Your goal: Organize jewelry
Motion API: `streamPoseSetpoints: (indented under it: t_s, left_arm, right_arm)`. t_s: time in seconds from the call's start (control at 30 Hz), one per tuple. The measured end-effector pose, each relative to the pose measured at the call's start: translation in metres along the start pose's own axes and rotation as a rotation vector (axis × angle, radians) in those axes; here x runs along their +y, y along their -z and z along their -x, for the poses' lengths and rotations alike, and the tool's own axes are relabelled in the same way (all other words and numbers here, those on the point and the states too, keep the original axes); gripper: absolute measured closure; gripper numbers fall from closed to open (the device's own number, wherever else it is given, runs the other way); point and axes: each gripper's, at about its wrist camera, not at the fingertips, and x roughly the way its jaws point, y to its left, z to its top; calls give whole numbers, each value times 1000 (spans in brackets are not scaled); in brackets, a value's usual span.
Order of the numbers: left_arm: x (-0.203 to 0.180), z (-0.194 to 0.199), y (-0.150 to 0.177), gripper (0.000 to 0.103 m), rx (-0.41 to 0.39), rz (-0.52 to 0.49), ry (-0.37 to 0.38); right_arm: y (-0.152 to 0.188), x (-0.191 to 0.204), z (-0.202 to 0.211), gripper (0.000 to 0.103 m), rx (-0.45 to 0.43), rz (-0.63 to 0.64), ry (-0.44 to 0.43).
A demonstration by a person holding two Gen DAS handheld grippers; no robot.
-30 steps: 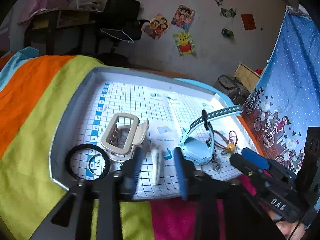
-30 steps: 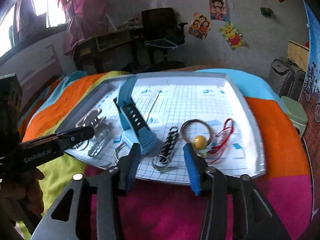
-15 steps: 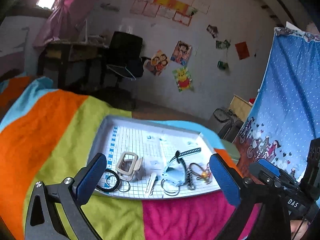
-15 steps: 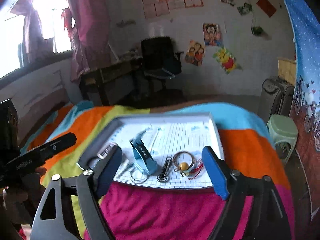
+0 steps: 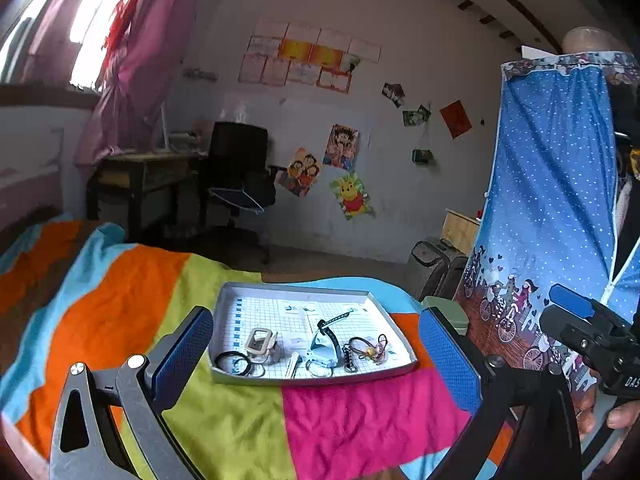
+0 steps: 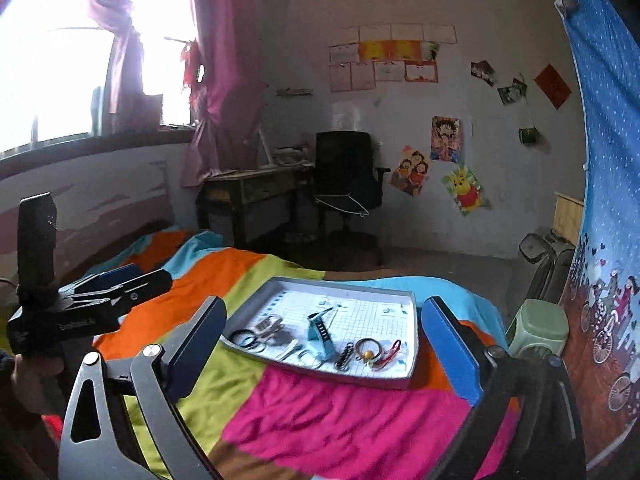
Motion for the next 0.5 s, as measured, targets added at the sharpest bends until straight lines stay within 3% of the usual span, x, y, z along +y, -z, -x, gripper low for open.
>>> streamPoseSetpoints:
  t_s: [0.23, 0.5]
  left_arm:
    - [-7, 66, 7, 0, -15, -34, -13]
    - [0, 127, 26, 0, -15, -67, -24]
  right_arm:
    - [5, 22, 66, 6, 52, -72, 1]
    - [36, 51, 112, 6, 90, -118, 2]
